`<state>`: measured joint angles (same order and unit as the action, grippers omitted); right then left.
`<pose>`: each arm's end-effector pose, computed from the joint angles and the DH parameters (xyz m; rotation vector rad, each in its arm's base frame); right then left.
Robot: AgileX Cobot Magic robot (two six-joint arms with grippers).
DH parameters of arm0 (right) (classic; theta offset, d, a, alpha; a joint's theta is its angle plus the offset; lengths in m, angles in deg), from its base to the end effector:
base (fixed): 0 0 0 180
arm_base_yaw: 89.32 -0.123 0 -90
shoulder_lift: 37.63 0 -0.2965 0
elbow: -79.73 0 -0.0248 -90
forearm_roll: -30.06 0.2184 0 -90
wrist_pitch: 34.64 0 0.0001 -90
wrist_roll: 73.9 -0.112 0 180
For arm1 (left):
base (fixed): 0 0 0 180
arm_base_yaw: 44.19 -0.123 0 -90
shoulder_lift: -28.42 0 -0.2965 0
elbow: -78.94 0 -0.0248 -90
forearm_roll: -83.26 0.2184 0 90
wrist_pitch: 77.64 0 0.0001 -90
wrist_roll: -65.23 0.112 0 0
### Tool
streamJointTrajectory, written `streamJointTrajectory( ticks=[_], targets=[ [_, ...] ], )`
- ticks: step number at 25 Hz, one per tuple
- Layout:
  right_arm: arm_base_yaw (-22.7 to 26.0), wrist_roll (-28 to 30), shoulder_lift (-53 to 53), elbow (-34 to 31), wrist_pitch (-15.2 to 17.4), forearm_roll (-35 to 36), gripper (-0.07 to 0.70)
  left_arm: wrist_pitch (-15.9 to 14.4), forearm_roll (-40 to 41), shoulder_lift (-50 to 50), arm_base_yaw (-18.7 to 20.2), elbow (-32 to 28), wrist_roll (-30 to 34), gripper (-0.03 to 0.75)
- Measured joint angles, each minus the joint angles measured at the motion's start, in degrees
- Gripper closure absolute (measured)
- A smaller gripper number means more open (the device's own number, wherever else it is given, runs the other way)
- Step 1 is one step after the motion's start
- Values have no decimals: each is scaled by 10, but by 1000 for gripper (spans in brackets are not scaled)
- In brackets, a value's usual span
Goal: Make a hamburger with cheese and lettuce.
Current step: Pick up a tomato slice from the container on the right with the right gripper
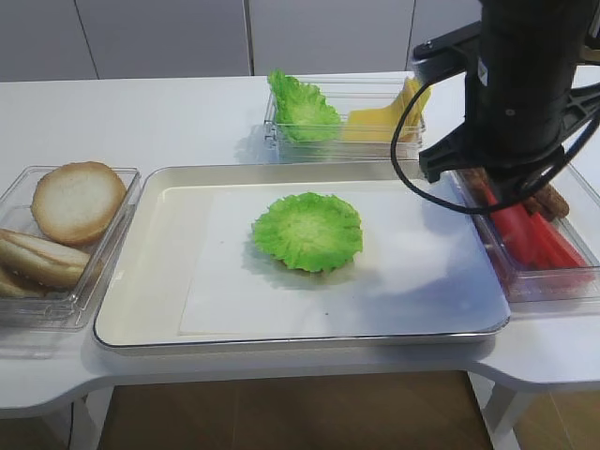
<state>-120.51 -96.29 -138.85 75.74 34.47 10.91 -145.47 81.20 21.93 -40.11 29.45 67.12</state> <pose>0.2637 0.1195 0.2746 -0.3720 2.8662 -0.3492 -0.0347 -0.0013 0.2369 0.1171 2.1579 -0.0658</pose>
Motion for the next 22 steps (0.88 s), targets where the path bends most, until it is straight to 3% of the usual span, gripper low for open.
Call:
streamJointTrajectory(
  ticks=[22],
  targets=[
    [0, 0, 109, 0, 11, 20, 587, 0, 0, 0, 0, 0, 0, 373]
  ],
)
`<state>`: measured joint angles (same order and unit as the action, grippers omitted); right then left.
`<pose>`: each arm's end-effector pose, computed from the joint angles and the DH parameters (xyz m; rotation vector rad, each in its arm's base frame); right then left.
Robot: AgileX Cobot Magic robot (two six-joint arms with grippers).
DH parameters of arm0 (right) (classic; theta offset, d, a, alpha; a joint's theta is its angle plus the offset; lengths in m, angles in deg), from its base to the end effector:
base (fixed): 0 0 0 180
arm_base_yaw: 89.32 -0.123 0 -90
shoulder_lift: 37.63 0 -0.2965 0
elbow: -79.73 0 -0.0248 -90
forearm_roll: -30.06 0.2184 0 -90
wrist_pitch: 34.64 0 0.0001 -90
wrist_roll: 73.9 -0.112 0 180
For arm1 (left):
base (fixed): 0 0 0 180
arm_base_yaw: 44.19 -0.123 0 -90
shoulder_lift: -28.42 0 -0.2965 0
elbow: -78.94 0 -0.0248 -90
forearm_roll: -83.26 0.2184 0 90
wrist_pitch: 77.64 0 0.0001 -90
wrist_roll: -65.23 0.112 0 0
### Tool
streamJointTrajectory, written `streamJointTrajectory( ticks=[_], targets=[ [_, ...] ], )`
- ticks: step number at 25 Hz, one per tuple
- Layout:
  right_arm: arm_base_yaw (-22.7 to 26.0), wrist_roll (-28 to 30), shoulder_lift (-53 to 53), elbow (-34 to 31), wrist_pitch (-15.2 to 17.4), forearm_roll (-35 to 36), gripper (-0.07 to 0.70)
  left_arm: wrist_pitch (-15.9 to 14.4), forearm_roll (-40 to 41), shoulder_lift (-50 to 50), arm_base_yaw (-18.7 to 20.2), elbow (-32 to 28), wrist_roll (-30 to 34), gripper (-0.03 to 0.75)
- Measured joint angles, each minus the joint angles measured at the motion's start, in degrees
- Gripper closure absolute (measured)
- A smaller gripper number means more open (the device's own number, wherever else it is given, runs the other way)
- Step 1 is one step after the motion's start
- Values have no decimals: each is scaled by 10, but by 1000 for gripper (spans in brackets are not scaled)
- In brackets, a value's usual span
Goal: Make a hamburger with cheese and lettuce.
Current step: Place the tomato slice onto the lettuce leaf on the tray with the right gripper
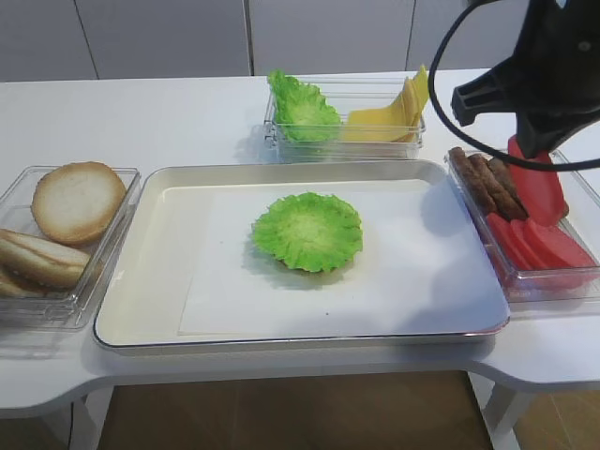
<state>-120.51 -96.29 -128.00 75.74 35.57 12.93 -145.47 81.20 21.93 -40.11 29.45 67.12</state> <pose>0.2313 0.1037 0.3243 -0.2995 2.7478 -0.1978 -0.0347 -0.0013 0.2369 0.1171 2.1579 -0.0658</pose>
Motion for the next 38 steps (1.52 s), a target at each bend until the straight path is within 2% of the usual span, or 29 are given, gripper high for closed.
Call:
streamJointTrajectory(
  ticks=[7, 19, 27, 32, 38],
  targets=[
    [-11, 9, 6, 17, 1, 24, 588, 0, 0, 0, 0, 0, 0, 373],
    [-104, 11, -4, 81, -22, -4, 589, 0, 0, 0, 0, 0, 0, 373],
    [-155, 35, -100, 167, -22, -30, 589, 0, 0, 0, 0, 0, 0, 373],
    [-184, 61, -177, 238, 3, -69, 589, 0, 0, 0, 0, 0, 0, 373],
    [-200, 88, -260, 284, 5, -103, 589, 0, 0, 0, 0, 0, 0, 373]
  ],
)
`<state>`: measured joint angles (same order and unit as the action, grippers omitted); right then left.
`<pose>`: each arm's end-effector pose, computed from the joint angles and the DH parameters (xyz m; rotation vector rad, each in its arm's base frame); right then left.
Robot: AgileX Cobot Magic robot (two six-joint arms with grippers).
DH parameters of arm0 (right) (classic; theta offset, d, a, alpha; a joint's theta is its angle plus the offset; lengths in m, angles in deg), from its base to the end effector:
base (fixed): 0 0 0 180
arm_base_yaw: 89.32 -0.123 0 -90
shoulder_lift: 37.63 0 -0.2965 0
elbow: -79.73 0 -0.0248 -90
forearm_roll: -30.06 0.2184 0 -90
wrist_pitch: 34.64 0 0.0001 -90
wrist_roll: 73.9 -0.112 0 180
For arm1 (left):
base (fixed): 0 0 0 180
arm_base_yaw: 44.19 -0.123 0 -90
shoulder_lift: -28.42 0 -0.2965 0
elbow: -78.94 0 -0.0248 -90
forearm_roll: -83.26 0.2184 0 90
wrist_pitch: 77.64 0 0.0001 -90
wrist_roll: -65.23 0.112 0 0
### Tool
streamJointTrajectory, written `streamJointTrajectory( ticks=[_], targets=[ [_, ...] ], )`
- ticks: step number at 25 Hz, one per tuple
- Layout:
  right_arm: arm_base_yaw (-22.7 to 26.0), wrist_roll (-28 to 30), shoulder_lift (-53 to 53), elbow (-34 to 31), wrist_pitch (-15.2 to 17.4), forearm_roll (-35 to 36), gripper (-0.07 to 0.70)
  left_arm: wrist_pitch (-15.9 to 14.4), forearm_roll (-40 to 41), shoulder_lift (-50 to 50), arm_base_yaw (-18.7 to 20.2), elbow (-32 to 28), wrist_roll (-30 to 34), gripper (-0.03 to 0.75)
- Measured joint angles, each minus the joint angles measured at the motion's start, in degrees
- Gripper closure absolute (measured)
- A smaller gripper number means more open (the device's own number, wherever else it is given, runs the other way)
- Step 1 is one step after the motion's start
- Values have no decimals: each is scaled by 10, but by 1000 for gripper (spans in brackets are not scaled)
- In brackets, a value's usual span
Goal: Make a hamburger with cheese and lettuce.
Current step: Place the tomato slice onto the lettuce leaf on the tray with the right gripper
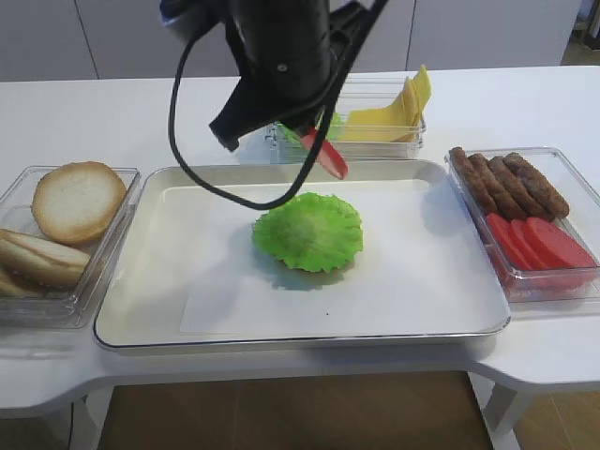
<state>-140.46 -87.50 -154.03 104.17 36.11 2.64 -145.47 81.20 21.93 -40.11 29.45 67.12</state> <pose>0.2792 0.2689 0.3108 -0.9548 2.4402 -0.3232 -0.0347 -0.0013 0.2369 0.1171 2.1579 -0.0658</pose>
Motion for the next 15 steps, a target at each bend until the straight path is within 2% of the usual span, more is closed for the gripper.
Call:
streamJointTrajectory(
  ticks=[7, 15],
  targets=[
    [0, 15, -41, 6, 0, -25, 589, 0, 0, 0, 0, 0, 0, 373],
    [0, 16, -52, 7, 0, -22, 589, 0, 0, 0, 0, 0, 0, 373]
  ],
)
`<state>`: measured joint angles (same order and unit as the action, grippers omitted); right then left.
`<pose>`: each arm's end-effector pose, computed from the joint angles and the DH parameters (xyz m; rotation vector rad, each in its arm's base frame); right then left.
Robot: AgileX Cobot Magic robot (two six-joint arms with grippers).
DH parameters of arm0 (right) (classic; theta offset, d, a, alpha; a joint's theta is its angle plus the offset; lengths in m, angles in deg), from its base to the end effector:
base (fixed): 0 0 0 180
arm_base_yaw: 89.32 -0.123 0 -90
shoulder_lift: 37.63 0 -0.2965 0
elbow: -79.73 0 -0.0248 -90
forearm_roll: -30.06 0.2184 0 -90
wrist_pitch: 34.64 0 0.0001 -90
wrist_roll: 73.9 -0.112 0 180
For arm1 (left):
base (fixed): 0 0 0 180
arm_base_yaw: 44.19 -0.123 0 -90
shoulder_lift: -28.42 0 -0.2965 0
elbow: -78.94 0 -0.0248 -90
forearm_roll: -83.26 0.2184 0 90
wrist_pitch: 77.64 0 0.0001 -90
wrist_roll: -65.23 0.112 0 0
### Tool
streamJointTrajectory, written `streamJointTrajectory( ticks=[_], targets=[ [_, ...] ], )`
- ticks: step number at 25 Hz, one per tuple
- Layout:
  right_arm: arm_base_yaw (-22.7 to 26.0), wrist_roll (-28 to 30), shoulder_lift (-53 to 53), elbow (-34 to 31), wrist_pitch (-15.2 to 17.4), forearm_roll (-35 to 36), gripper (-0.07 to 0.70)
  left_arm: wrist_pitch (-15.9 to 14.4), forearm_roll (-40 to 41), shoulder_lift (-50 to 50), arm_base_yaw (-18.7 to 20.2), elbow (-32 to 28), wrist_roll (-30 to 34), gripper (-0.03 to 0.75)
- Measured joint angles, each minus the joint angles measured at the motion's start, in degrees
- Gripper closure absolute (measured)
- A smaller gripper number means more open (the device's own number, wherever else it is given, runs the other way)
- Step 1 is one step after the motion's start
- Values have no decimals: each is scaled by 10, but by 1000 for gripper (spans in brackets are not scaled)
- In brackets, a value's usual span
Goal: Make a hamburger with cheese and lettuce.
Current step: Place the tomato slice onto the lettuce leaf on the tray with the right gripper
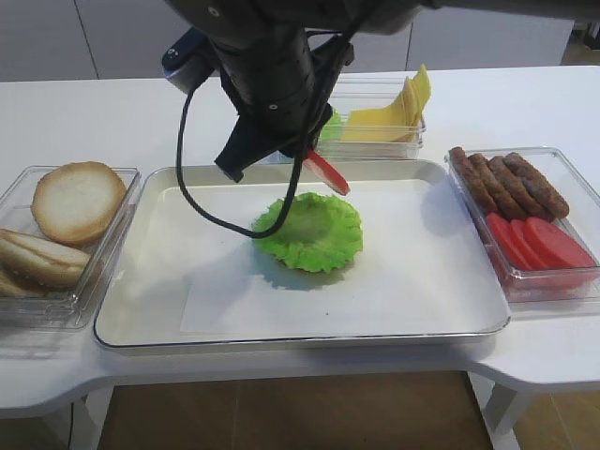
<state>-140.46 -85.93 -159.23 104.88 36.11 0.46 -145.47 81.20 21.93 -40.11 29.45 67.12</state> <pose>0.2925 0.2798 0.2801 -1.0363 2.4485 -0.4301 -0.0347 -0.0013 0.2369 0.1171 2.1579 -0.0658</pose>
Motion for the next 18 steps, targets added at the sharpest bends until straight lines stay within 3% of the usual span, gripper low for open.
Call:
streamJointTrajectory(
  ticks=[18],
  targets=[
    [0, 4, -1, -17, -1, 14, 589, 0, 0, 0, 0, 0, 0, 373]
  ],
)
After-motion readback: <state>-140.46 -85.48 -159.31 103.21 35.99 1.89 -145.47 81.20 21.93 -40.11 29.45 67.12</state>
